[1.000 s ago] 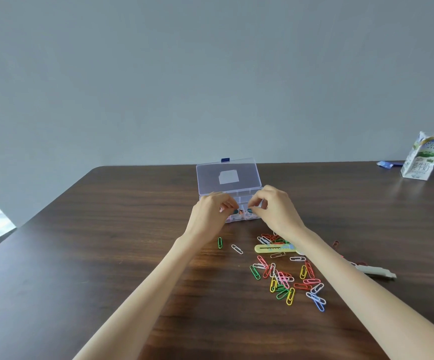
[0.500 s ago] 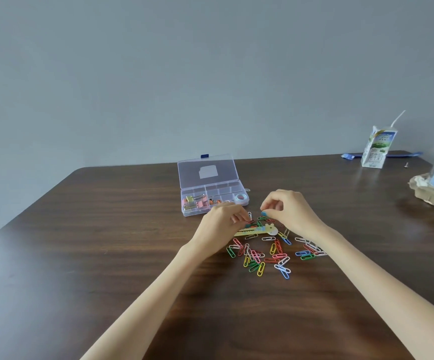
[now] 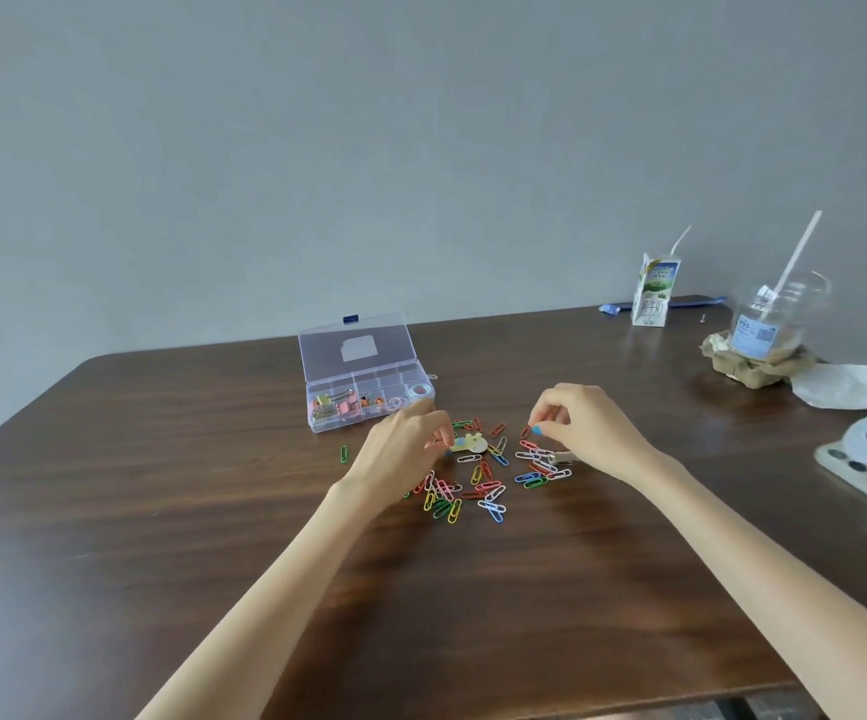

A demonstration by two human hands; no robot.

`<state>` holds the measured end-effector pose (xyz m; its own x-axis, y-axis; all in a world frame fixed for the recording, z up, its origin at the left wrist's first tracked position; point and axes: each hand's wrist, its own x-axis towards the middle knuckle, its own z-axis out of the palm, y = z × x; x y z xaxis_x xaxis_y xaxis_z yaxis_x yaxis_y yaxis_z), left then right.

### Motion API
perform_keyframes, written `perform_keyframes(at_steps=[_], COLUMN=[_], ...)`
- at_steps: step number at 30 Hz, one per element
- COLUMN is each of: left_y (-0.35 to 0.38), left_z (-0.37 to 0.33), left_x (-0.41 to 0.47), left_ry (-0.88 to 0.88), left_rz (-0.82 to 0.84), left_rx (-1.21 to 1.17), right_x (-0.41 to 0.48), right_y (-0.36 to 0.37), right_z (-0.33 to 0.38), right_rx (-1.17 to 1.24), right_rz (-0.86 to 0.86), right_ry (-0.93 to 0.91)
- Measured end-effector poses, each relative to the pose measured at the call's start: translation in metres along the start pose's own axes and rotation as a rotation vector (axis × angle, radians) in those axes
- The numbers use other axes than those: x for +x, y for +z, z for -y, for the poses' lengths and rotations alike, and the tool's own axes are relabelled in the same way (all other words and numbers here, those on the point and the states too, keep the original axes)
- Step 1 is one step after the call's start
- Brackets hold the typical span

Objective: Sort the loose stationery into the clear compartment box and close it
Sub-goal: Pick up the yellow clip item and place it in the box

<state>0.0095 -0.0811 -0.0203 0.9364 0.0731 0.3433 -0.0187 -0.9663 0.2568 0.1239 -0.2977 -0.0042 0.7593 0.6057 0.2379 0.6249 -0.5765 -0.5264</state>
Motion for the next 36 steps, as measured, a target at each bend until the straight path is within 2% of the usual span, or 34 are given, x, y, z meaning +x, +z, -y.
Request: perform_keyframes(at_steps=[5, 11, 18, 23, 28, 36], left_y=[0.007, 0.006, 0.002, 0.002, -0.001, -0.004], left_z=[0.000, -0.002, 0.003, 0.004, 0.008, 0.019], left_x=[-0.005, -0.010, -0.016, -0.015, -0.012, -0.007], left_ry=[-0.092, -0.161, -0.176, -0.202, -0.201, -0.216], left_rz=[-0.067, -0.124, -0.062, -0.136, -0.016, 0.052], left_rx=[-0.041, -0.052, -0.026, 0.040, 0.029, -0.131], right_x=[-0.020, -0.035, -0.039, -0.034, -0.027, -0.013], right_y=[-0.011, -0.003, 0.000, 0.001, 0.007, 0.021], right_z=[-0.011, -0.009, -0.009, 0.000, 0.014, 0.028], right_rx=[-0.146, -0.250, -0.280, -0.255, -0.192, -0.126], right_rz=[0.044, 0.012, -0.008, -0.045, -0.057, -0.042], right_ry=[0.005, -0.005, -0.048, -0.098, -0.116, -0.149])
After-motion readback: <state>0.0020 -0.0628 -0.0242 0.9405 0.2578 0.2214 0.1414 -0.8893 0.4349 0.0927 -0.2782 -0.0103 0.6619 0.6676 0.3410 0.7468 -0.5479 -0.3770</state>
